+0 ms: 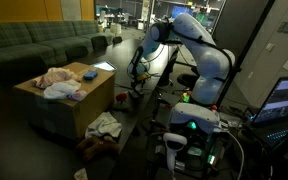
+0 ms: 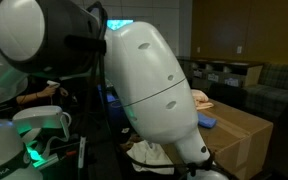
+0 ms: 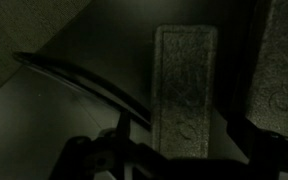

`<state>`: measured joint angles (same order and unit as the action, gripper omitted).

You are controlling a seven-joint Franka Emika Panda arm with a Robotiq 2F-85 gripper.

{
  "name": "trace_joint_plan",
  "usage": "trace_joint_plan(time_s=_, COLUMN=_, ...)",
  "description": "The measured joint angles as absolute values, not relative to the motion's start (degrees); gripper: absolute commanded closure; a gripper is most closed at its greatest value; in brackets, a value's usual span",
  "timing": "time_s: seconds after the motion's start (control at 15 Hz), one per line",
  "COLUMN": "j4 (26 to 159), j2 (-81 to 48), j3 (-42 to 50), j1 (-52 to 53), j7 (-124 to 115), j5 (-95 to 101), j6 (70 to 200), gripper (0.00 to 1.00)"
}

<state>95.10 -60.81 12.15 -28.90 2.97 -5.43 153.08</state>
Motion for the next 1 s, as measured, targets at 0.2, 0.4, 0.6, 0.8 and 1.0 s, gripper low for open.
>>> trace_joint_plan(time_s=0.2, j4=95.3, j2=-59.7, j3=12.1, j1=-28.9, j7=3.0, j5=-5.4, j6=153.3, gripper=0.00)
trace_joint_plan(time_s=0.4, j4=96.8, j2=-57.6, j3=11.7, j1=-28.9, j7=3.3, j5=-5.4, j6=153.2, gripper=0.00)
trace_joint_plan(time_s=0.6, j4=99.7, j2=-54.9, j3=10.2, j1=-29.0, j7=3.8, j5=-5.4, j6=153.2, gripper=0.00)
trace_joint_plan(time_s=0.8, j4=102.7, j2=-52.8, j3=8.2, j1=-29.1, j7=4.6, j5=-5.6, j6=153.2, gripper=0.00)
trace_joint_plan(time_s=1.0, j4=104.8, j2=-52.0, j3=6.3, j1=-29.2, j7=5.7, j5=-6.2, j6=153.2, gripper=0.00)
